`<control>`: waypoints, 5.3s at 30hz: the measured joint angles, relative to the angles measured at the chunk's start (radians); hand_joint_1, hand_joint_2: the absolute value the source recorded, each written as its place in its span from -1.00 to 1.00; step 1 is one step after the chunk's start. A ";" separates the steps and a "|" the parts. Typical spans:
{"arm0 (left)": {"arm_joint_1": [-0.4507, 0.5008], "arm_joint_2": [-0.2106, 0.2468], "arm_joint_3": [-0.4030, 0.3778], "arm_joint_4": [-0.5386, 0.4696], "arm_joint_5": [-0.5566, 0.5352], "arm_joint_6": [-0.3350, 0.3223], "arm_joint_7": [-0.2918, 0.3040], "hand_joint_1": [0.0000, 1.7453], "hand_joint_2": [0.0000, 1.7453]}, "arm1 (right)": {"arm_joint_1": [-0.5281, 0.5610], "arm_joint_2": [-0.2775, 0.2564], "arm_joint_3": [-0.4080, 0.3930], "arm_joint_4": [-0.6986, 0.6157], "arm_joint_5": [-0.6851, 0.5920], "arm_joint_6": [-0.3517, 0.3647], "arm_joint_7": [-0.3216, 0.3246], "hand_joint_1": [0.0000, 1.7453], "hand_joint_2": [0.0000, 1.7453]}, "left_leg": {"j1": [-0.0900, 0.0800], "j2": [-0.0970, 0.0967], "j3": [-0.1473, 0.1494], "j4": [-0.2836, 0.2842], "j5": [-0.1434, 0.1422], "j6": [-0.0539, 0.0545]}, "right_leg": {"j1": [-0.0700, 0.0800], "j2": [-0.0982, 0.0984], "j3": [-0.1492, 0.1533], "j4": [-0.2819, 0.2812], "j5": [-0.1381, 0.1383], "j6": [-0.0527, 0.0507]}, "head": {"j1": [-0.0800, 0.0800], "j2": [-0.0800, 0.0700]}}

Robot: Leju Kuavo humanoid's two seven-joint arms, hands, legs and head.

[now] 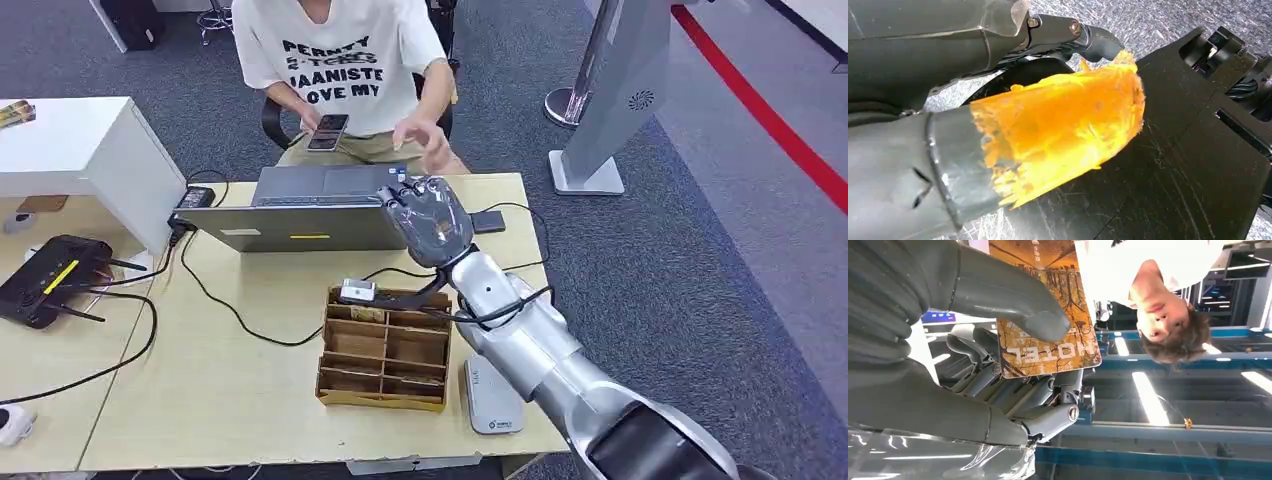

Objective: Pass the card to the sensor for recognition and then transmit it.

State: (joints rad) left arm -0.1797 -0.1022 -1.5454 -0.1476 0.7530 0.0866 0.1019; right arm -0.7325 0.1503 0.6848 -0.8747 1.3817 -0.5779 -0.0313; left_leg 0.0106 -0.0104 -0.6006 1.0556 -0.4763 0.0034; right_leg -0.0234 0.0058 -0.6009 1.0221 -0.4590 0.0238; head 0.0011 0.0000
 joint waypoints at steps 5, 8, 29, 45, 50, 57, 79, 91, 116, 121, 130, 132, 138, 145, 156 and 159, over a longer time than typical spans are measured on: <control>0.000 0.000 0.000 0.000 0.003 0.000 0.000 -1.00 -1.00 | 0.000 0.000 0.005 0.002 0.002 -0.002 0.001 1.00 1.00 | 0.000 0.000 0.000 0.000 0.000 0.000 | 0.000 0.000 0.000 0.000 0.000 0.000 | 0.000 0.000; 0.000 0.000 0.000 0.000 0.004 0.000 -0.003 -1.00 -1.00 | 0.000 0.000 0.005 0.002 0.002 -0.004 0.004 1.00 1.00 | 0.000 0.000 0.000 0.000 0.000 0.000 | 0.000 0.000 0.000 0.000 0.000 0.000 | 0.000 0.000; 0.001 0.000 0.000 0.000 0.011 0.000 -0.008 -1.00 -1.00 | -0.012 0.000 -0.014 -0.042 0.072 -0.048 0.056 -1.00 1.00 | 0.000 0.000 0.000 0.000 0.000 0.000 | 0.000 0.000 -0.001 0.000 0.000 0.000 | 0.000 0.000; 0.019 0.000 0.000 0.000 0.063 0.040 -0.029 -1.00 -1.00 | 0.116 0.000 -0.058 -0.250 -0.147 -0.070 -0.056 -1.00 1.00 | 0.000 0.000 -0.001 0.000 -0.001 -0.001 | 0.000 0.000 -0.002 0.000 -0.001 0.000 | -0.001 0.000; 0.037 -0.002 0.004 0.000 0.103 0.074 -0.039 -1.00 -1.00 | 0.285 0.016 -0.102 -0.475 -0.408 -0.071 -0.198 -1.00 1.00 | 0.000 -0.001 -0.002 0.000 -0.001 -0.001 | 0.000 0.000 -0.002 0.000 -0.002 -0.001 | 0.000 0.000; 0.057 -0.002 0.035 0.000 0.156 0.097 -0.056 -1.00 -1.00 | 0.495 0.001 -0.096 -0.754 -1.011 0.059 -0.317 -1.00 1.00 | 0.000 0.000 -0.003 0.000 -0.003 0.000 | 0.000 0.000 -0.003 -0.001 -0.003 0.000 | 0.000 0.000; 0.068 0.005 0.075 0.000 0.194 0.119 -0.064 -1.00 -1.00 | 0.720 -0.159 -0.035 -0.851 -1.613 0.714 -0.381 -1.00 -1.00 | 0.000 -0.001 -0.003 0.000 -0.004 0.000 | 0.000 0.000 -0.003 -0.001 -0.003 0.000 | 0.000 0.000; 0.068 0.010 0.075 0.000 0.189 0.113 -0.062 -1.00 -1.00 | 0.714 -0.219 -0.019 -0.804 -1.685 0.832 -0.404 -1.00 -1.00 | 0.000 0.000 -0.003 0.000 -0.004 0.000 | 0.000 0.000 -0.002 -0.001 -0.003 0.000 | 0.000 0.000; 0.068 0.011 0.075 0.000 0.226 0.120 -0.060 -1.00 -1.00 | 0.691 -0.254 0.026 -0.764 -1.348 0.632 -0.388 -1.00 1.00 | 0.000 0.000 -0.003 0.000 -0.004 0.000 | 0.000 0.000 -0.002 -0.001 -0.003 0.000 | 0.000 0.000; 0.069 0.011 0.076 0.000 0.235 0.126 -0.063 -1.00 -1.00 | 0.667 -0.254 0.054 -0.772 -1.134 0.418 -0.350 -0.98 1.00 | 0.000 0.000 -0.003 0.000 -0.004 0.000 | 0.000 0.000 -0.002 -0.001 -0.003 0.000 | 0.000 0.000; 0.069 0.011 0.076 0.000 0.236 0.125 -0.071 -1.00 -1.00 | 0.626 -0.254 0.108 -0.779 -0.827 0.144 -0.251 1.00 1.00 | 0.000 0.000 -0.003 0.000 -0.004 0.000 | 0.000 0.000 -0.002 -0.001 -0.003 0.000 | 0.000 0.000; 0.069 0.011 0.076 0.000 0.234 0.125 -0.071 -1.00 -1.00 | 0.616 -0.254 0.117 -0.777 -0.761 0.121 -0.218 1.00 1.00 | 0.000 0.000 -0.003 0.000 -0.004 0.000 | 0.000 0.000 -0.002 -0.001 -0.003 0.000 | 0.000 0.000; 0.069 0.011 0.075 0.000 0.231 0.122 -0.071 -1.00 -1.00 | 0.589 -0.255 0.145 -0.753 -0.594 0.084 -0.127 0.96 1.00 | 0.000 0.000 -0.003 0.000 -0.004 0.000 | 0.000 0.000 -0.002 -0.001 -0.003 0.000 | 0.000 0.000; 0.069 0.011 0.075 0.000 0.228 0.121 -0.071 -1.00 -1.00 | 0.575 -0.255 0.160 -0.724 -0.563 0.082 -0.100 -0.16 1.00 | 0.000 0.000 -0.003 0.000 -0.004 0.000 | 0.000 0.000 -0.002 -0.001 -0.003 0.000 | 0.000 0.000; 0.068 0.011 0.075 0.000 0.213 0.112 -0.069 -1.00 -1.00 | 0.526 -0.254 0.174 -0.633 -0.436 0.092 0.004 -0.34 1.00 | 0.000 0.000 -0.003 0.000 -0.003 0.000 | 0.000 0.000 -0.002 0.000 -0.003 0.000 | 0.000 0.000; 0.068 0.011 0.075 0.000 0.210 0.110 -0.069 -1.00 -1.00 | 0.519 -0.253 0.175 -0.614 -0.428 0.096 0.011 -0.34 1.00 | 0.000 -0.001 -0.003 0.000 -0.003 0.000 | 0.000 0.000 -0.002 0.000 -0.003 0.000 | 0.000 0.000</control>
State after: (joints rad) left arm -0.1114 -0.0916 -1.4702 -0.1476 0.9632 0.1961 0.0332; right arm -0.2135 -0.1030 0.8602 -1.4889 0.9533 -0.4822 -0.0202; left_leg 0.0108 -0.0109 -0.6033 1.0554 -0.4796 0.0034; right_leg -0.0233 0.0053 -0.6033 1.0217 -0.4619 0.0238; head 0.0011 0.0000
